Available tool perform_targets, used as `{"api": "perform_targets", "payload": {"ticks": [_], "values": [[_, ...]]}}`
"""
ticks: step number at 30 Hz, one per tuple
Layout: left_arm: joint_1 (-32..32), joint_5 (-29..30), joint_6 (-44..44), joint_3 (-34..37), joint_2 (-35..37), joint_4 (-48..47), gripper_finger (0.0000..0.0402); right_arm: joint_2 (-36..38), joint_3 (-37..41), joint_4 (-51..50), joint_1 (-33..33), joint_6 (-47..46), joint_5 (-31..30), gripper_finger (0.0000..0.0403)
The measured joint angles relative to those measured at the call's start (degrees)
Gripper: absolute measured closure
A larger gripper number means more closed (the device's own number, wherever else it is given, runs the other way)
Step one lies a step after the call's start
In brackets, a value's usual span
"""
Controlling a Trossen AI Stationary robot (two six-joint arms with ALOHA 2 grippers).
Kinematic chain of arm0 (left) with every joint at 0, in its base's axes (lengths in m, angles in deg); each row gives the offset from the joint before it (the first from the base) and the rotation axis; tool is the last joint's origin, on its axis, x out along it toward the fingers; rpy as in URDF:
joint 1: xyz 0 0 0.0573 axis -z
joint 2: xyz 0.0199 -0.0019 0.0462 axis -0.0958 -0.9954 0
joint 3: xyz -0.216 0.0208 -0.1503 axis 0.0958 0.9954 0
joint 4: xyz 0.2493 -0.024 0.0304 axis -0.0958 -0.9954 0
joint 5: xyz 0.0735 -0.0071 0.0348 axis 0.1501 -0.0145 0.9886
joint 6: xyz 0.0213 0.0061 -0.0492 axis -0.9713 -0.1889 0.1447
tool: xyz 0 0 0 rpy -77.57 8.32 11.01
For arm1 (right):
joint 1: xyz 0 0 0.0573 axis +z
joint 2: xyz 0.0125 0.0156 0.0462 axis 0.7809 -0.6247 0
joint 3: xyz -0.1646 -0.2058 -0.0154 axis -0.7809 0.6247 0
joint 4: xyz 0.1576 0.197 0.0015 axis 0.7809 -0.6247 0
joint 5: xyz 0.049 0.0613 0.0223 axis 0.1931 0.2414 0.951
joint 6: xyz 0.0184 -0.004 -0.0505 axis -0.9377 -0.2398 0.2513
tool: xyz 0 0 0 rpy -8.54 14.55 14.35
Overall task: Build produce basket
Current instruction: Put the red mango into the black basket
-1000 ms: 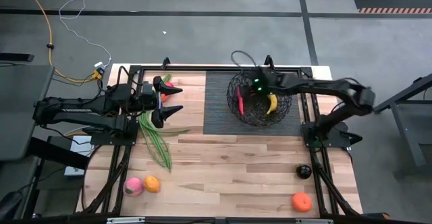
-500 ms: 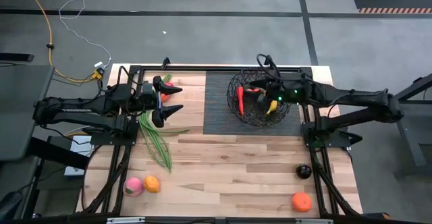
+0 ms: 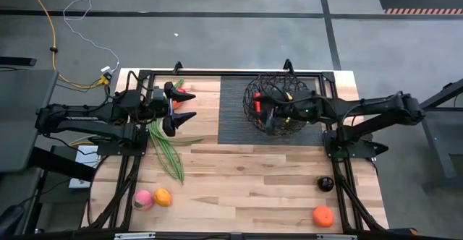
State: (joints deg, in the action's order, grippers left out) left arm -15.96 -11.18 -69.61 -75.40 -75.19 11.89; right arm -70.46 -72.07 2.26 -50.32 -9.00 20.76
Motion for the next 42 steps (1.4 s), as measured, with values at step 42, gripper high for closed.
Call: {"api": "perform_targets", "payload": {"ticks": [42], "values": [[-0.01,0.59,1.2,0.0,-0.02,0.01,0.0076,9.46,18.01,22.39,1.03,13.07,7.38,0.016]]}}
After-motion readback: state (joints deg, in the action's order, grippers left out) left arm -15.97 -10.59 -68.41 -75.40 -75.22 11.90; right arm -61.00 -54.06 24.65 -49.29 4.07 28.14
